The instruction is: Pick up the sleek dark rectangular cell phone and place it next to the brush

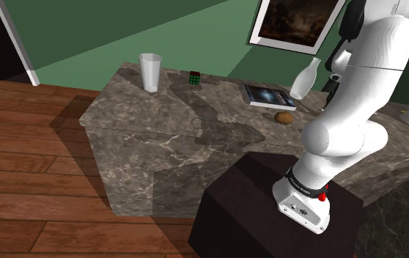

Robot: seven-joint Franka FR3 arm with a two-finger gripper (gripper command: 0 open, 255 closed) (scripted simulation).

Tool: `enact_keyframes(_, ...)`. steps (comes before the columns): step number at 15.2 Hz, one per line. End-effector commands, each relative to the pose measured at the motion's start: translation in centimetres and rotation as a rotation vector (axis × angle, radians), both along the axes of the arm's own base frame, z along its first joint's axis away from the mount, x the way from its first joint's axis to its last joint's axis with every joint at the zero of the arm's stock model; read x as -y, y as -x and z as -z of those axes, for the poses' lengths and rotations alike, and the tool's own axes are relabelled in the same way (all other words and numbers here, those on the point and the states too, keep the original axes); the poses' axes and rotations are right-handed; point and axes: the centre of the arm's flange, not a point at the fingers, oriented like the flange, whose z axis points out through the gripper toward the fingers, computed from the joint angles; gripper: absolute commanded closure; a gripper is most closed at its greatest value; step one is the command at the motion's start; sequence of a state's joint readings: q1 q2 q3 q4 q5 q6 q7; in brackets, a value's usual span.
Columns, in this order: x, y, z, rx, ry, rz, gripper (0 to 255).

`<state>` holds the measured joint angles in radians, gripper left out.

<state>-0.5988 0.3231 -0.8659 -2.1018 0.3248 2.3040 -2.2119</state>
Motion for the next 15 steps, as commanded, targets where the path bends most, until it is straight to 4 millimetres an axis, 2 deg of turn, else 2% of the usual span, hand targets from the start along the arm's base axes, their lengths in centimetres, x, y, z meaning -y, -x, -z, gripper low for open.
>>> enact_keyframes(1,0.0,0.0,1.1,0.000,0.000,0.000,255)
enact_keyframes(4,0.0,0.0,2.5,0.000,0.000,0.000,255)
enact_keyframes(12,0.0,0.0,2.5,0.000,0.000,0.000,255)
enact_keyframes(13,0.0,0.0,2.5,0.000,0.000,0.000,0)
enact_keyframes(15,0.0,0.0,2.5,0.000,0.000,0.000,0)
